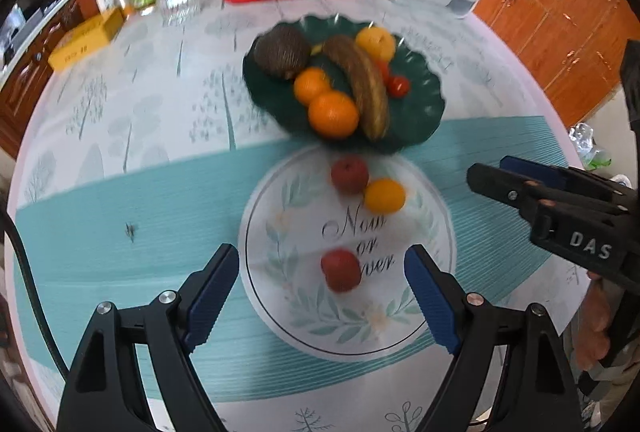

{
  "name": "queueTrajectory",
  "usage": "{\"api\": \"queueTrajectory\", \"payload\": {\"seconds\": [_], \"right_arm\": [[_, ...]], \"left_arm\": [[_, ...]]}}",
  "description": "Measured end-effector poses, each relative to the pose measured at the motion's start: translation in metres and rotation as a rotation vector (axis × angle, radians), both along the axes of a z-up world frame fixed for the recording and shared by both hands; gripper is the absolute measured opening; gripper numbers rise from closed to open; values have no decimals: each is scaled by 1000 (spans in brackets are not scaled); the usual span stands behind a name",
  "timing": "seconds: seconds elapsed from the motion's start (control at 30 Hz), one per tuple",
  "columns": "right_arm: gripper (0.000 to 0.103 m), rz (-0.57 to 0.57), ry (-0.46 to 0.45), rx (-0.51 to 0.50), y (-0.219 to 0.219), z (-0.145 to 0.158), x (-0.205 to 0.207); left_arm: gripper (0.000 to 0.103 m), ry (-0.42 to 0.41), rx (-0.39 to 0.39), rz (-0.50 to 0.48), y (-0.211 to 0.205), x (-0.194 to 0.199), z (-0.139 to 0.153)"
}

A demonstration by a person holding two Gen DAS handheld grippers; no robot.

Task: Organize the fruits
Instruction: 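Move both tools back toward the remaining fruit on the white plate, then grasp the red lychee with the left tool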

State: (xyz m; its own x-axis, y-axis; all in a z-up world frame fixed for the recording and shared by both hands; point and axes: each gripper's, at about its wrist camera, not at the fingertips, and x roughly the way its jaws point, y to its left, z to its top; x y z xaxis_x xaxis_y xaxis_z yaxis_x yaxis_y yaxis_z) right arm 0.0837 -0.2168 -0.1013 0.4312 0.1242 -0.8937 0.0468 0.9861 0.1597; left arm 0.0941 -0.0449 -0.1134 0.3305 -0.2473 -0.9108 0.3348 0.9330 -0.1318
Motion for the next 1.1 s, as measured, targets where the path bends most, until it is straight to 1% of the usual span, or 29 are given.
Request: {"api": "queueTrajectory", "payload": {"seconds": [0.1,0.2,0.27,0.33,0.4,0.47,0.53,0.6,0.63,0.7,0.77,0.9,1.1], "right_arm": [[50,4,25,10,2,-12,-2],[50,4,47,19,3,-23,-3],[50,5,59,27,4,-29,-3],[50,6,72,34,4,-34,-3],[50,5,81,44,4,-38,-3],[50,5,89,55,3,-41,-2],[50,9,90,60,4,-43,-1],[50,14,91,63,5,-44,0],[50,19,92,66,6,-45,1],[50,26,97,67,9,-48,3],[50,34,102,70,12,-50,5],[50,45,104,77,19,-54,9],[50,54,103,80,26,-57,19]], "left_arm": [[84,27,9,25,0,-3,-19],[84,36,18,54,-1,-5,-33],[84,42,9,75,0,-5,-40],[81,57,-12,91,0,-4,-47],[75,70,-29,100,0,-3,-53],[70,73,-32,103,-2,-2,-56],[62,71,-34,105,-3,-2,-58],[47,80,-45,98,-5,-1,-61],[45,87,-58,94,-6,-2,-61],[33,91,-76,88,-8,-3,-62],[27,87,-70,78,-11,-5,-62],[27,80,-63,82,-10,-7,-61],[26,57,-62,130,11,-2,-54]]}}
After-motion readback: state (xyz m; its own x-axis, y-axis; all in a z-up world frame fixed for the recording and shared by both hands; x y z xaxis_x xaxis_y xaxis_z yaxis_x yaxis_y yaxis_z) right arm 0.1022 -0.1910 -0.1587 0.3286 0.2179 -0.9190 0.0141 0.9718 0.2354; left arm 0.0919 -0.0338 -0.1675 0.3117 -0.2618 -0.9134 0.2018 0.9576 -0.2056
